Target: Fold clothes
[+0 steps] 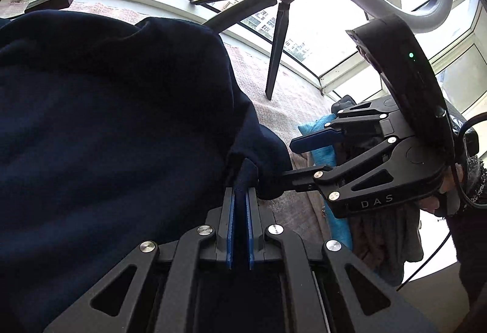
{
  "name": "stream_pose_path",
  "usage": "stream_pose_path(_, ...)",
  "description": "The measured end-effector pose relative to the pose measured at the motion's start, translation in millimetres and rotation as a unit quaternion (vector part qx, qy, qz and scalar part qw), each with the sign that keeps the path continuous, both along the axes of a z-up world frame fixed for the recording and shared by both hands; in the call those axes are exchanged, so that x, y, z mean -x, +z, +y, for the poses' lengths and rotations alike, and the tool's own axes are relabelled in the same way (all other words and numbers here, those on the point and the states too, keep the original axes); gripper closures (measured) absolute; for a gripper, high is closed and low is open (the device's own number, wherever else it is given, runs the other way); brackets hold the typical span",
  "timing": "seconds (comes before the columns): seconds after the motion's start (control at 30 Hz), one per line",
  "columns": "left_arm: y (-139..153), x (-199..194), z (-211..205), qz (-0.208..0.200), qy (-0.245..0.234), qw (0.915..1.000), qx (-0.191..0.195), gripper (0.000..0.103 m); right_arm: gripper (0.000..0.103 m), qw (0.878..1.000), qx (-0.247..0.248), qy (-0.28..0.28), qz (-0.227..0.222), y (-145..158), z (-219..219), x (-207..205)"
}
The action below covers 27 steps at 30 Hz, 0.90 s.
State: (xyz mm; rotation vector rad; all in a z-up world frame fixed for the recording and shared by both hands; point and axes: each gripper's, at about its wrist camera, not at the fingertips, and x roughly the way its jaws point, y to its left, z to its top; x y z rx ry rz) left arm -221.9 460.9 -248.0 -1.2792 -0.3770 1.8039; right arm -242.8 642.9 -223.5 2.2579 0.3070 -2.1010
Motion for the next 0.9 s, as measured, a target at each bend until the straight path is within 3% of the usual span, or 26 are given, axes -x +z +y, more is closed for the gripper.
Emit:
stream_pose_path(0.1, -2.0, 1.9, -0.9, 0.0, 0.002, 1.0, -0.001, 0.097, 0.055, 1.0, 0.017, -0.007, 0.003, -4.1, 3.2, 0.6)
stream_pose_path(0.17, -3.4, 3.0, -0.7, -0.002, 0.002, 1.0, -0.002, 0.097, 0.082, 0.999, 0.037, -0.015, 0.01, -0.9, 5.0, -0.4)
stream_pose_path(0.2, -4.2, 3.6, -0.6, -0.003, 0.002, 1.0, -0.003, 0.097, 0.101, 0.999, 0.045, -0.019, 0.013, 1.2, 5.9, -1.1)
stream_pose_path(0.33, -4.5, 2.7, 1.7, 0.0, 0.002, 1.0, -0.002, 0.097, 0.101, 0.998, 0.028, -0.018, 0.051, 20.2, 5.9, -6.6)
stream_pose_path(0.53, 3.1, -1.2, 10.5, 0.012, -0.007, 0.9999, -0.006, 0.097, 0.102, 0.991, 0.021, -0.046, 0.127, 73.8, 13.9, -17.5)
stream_pose_path(0.73, 15.5, -12.2, 45.2, 0.001, -0.04, 0.998, -0.05, 0.097, 0.102, 0.977, -0.026, -0.07, 0.198, 132.4, 22.9, -31.4)
stream_pose_path(0.8, 19.5, -21.3, 55.4, 0.006, -0.055, 0.9972, -0.05, 0.097, 0.102, 0.977, -0.026, -0.069, 0.198, 138.6, 29.9, -24.4)
stream_pose_path(0.9, 20.9, -28.7, 56.6, 0.008, -0.065, 0.9968, -0.047, 0.097, 0.099, 0.985, -0.027, -0.056, 0.163, 118.8, 27.2, -17.3)
